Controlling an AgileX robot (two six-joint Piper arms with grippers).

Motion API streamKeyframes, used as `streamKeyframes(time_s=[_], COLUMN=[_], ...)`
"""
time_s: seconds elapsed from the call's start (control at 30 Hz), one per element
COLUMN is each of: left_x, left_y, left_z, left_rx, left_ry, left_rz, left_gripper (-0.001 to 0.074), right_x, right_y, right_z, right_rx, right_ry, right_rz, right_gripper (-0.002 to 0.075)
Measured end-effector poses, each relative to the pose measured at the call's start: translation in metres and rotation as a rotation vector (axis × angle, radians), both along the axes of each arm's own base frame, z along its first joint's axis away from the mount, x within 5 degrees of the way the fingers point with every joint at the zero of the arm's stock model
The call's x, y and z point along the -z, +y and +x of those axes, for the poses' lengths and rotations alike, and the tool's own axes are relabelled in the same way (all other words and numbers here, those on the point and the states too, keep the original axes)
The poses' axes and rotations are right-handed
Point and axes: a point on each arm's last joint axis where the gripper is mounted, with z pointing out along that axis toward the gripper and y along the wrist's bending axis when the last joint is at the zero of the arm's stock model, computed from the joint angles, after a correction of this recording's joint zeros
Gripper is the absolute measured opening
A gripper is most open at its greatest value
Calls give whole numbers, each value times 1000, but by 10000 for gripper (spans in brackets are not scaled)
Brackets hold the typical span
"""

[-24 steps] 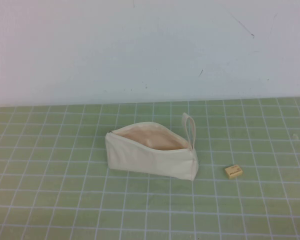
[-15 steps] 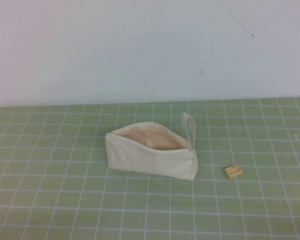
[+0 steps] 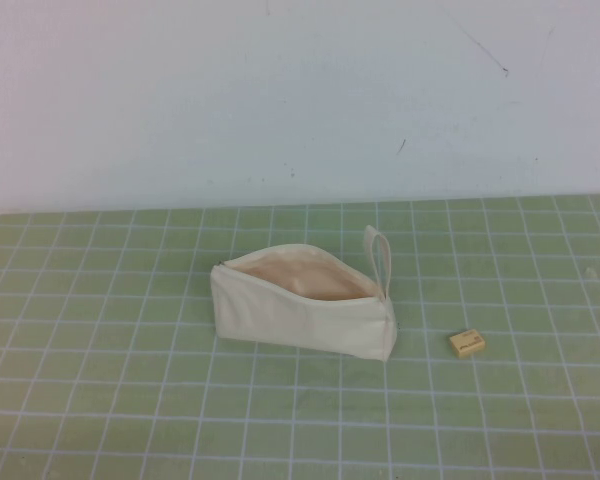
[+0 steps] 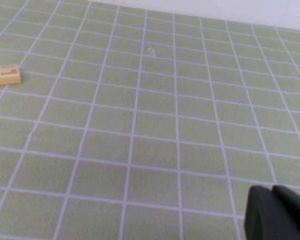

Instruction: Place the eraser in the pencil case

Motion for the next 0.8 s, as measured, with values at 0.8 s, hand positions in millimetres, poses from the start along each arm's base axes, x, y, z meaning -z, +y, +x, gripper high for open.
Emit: streamKeyframes(time_s=[0.8], left_x=[0], left_y=[0], left_z=[0], left_rx=[0], left_ry=[0], left_rz=[0], left_gripper=[-1], right_x=[-55], right_y=[5], right_z=[3], right_rx=[-62], right_ry=[-627], right_rz=[-153], right_gripper=[-1])
